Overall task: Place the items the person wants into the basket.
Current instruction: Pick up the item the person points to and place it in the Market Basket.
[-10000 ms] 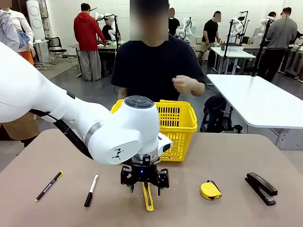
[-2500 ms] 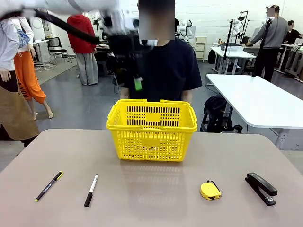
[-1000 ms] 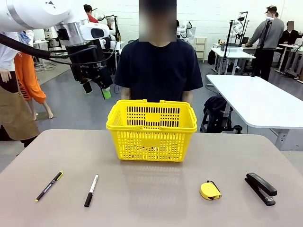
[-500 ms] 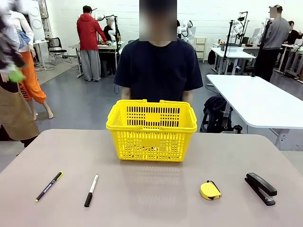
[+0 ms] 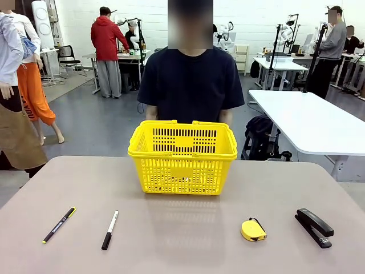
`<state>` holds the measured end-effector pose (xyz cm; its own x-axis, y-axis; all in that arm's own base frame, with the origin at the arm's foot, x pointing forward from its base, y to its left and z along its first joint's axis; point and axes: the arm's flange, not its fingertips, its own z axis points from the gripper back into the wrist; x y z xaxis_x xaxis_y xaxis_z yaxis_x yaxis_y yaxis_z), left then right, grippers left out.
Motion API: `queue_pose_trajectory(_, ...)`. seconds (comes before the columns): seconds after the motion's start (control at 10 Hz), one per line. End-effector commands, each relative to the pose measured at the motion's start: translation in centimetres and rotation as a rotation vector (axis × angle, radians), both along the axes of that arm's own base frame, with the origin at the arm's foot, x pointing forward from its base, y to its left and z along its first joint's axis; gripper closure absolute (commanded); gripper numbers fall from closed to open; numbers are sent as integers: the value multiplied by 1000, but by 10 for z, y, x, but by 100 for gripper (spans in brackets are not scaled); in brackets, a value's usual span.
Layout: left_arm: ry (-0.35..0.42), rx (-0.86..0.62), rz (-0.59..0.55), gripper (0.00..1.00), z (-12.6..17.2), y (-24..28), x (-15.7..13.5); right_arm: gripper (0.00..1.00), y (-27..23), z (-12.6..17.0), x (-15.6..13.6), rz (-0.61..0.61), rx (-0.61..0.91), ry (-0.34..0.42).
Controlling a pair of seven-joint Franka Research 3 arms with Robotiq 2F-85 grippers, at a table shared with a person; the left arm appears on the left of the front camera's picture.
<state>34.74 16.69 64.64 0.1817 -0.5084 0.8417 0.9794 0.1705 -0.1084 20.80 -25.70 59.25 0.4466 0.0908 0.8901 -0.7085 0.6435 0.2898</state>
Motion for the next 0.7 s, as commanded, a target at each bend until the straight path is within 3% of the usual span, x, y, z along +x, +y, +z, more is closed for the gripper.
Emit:
queue_pose_trajectory(0.0, 88, 15, 16, 0, -3, 3, 21, 0, -1, 1, 1, 10, 7, -29)
queue_pose_trajectory(0.2, 73, 26, 44, 0, 0, 12, 16, 0, -1, 1, 1, 10, 7, -29)
queue_pose_trajectory(0.4, 41, 50, 107, 0, -7, 9, -7, 0, -1, 1, 1, 10, 7, -29)
queue_pose_trajectory(0.6, 64, 96, 134, 0, 4, 3, 0, 0, -1, 1, 1, 10, 7, -29)
